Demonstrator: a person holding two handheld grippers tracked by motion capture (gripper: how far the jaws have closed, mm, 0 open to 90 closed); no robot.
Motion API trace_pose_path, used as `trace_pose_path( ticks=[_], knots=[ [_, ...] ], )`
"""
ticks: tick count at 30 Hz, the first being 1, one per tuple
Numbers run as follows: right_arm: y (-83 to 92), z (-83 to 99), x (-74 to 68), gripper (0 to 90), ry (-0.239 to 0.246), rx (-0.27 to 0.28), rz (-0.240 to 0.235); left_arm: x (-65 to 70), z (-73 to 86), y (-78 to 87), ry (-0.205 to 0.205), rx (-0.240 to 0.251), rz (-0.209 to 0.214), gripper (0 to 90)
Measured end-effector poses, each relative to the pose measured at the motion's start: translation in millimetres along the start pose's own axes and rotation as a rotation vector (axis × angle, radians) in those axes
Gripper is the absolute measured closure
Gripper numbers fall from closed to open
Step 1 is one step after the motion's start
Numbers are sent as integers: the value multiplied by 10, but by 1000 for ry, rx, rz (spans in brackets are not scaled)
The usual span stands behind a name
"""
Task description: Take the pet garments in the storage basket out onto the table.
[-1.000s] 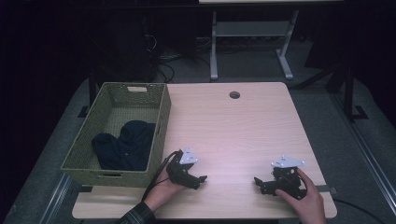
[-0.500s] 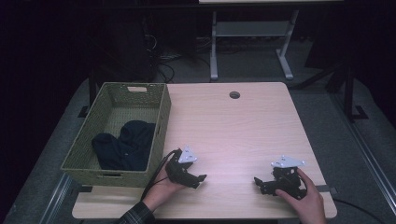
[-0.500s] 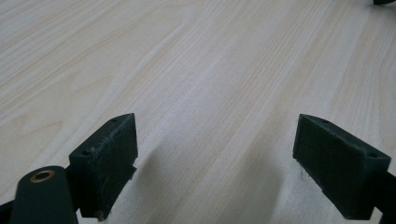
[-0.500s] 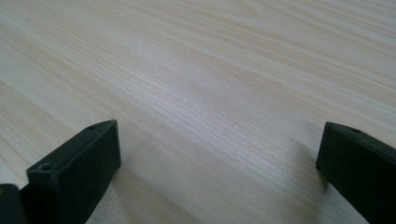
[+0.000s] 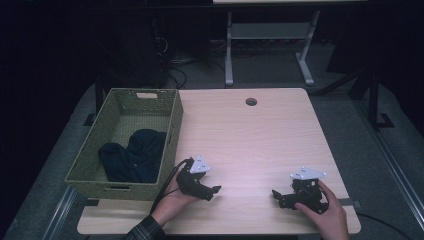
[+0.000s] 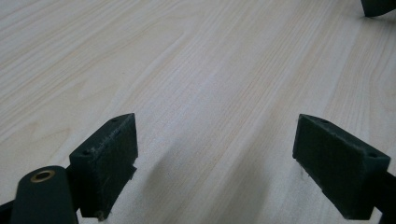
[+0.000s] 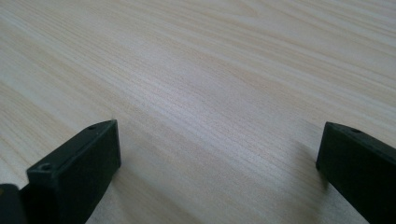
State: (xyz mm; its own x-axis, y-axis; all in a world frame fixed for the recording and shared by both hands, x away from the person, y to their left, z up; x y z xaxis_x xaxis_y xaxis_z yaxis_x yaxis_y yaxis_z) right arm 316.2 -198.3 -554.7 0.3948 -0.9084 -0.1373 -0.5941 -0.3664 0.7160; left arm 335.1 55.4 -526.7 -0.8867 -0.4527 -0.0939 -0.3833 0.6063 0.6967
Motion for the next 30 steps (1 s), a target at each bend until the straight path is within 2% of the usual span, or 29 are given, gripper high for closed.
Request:
trace_pose_path(
  ticks=[16, 30],
  knots=[
    [-1, -1, 0, 0, 2, 0, -1, -37, -79, 49, -6, 17, -7, 136],
    [-1, -2, 0, 0, 1, 0, -1, -23, -117, 87, -10, 15, 6, 137]
  ],
)
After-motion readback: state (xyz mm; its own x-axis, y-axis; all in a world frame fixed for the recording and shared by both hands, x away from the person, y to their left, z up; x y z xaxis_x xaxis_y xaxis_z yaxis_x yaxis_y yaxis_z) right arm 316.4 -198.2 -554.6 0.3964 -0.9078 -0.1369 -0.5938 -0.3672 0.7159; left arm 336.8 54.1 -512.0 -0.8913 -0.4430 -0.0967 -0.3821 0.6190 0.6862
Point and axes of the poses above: each handheld gripper's, and its own axes: y roughly backward along the jaws, z roughly out of its underside, x roughly to its right, the point moved 10 cm from there along -y, roughly forward along the jaws, and after that the axes turned 9 degrees about -y, right-handed, at the moved point
